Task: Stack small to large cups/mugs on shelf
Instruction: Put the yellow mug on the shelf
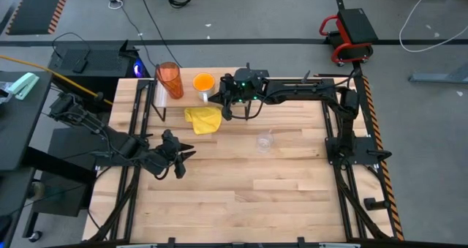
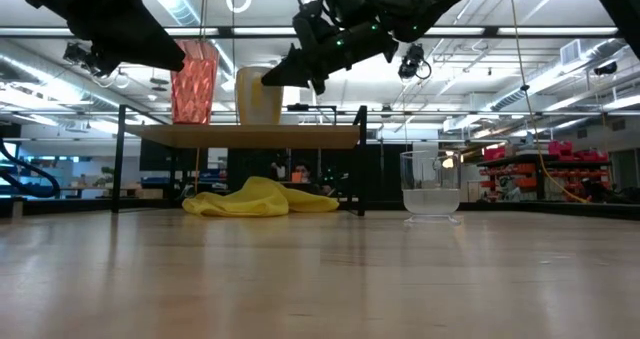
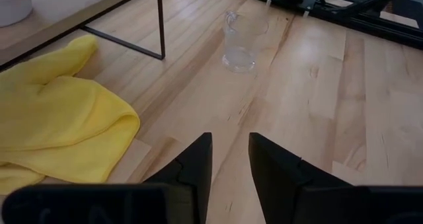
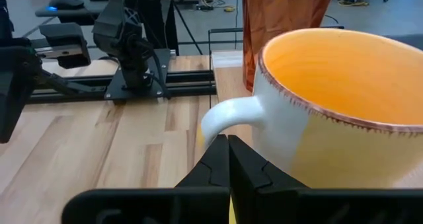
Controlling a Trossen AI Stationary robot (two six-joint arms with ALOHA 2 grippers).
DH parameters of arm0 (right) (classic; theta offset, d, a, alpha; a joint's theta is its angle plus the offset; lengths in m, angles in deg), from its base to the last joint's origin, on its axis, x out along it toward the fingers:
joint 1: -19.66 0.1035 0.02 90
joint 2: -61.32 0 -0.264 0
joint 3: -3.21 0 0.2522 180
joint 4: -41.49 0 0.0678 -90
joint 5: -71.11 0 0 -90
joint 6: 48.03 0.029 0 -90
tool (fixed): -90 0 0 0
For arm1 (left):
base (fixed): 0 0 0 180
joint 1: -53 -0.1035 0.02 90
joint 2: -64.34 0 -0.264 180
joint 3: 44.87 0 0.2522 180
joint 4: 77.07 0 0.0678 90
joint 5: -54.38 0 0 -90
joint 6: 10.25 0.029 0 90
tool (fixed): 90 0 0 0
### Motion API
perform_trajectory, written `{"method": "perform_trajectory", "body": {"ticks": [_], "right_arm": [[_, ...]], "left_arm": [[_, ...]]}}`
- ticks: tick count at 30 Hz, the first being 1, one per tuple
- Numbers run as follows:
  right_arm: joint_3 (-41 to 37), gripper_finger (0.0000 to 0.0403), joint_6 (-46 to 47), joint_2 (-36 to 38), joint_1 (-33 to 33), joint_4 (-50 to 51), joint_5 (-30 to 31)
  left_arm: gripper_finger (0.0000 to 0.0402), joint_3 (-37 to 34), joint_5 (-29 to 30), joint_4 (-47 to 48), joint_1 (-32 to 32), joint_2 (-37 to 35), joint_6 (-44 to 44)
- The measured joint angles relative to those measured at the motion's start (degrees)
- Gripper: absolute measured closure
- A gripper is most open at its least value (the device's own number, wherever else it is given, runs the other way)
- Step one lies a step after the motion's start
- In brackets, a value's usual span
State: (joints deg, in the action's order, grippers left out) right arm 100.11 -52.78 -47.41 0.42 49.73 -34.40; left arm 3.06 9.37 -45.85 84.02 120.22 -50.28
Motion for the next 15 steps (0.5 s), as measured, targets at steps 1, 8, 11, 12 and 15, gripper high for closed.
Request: {"method": "perform_trajectory", "body": {"ticks": [1, 8, 11, 12, 15], "right_arm": [[0.00, 0.0402, 0.07, 0.00, 0.00, 0.00, 0.06], [0.00, 0.0402, -0.77, 0.07, 0.08, 0.82, 0.48], [0.00, 0.0402, -1.26, 0.07, 0.34, -0.19, 0.28], [0.00, 0.0402, -1.25, 0.07, 0.36, -0.22, 0.20], [0.00, 0.0402, -1.24, 0.09, 0.39, 0.14, 0.20]], "left_arm": [[0.0294, 0.00, 0.00, 0.00, 0.00, 0.00, -0.02], [0.0294, 0.00, 0.00, 0.00, 0.00, 0.00, 0.09], [0.0294, 0.00, 0.00, 0.00, 0.00, 0.00, 0.13], [0.0294, 0.00, 0.00, 0.00, 0.00, 0.00, 0.13], [0.0294, 0.00, 0.01, 0.00, 0.00, 0.00, 0.13]]}}
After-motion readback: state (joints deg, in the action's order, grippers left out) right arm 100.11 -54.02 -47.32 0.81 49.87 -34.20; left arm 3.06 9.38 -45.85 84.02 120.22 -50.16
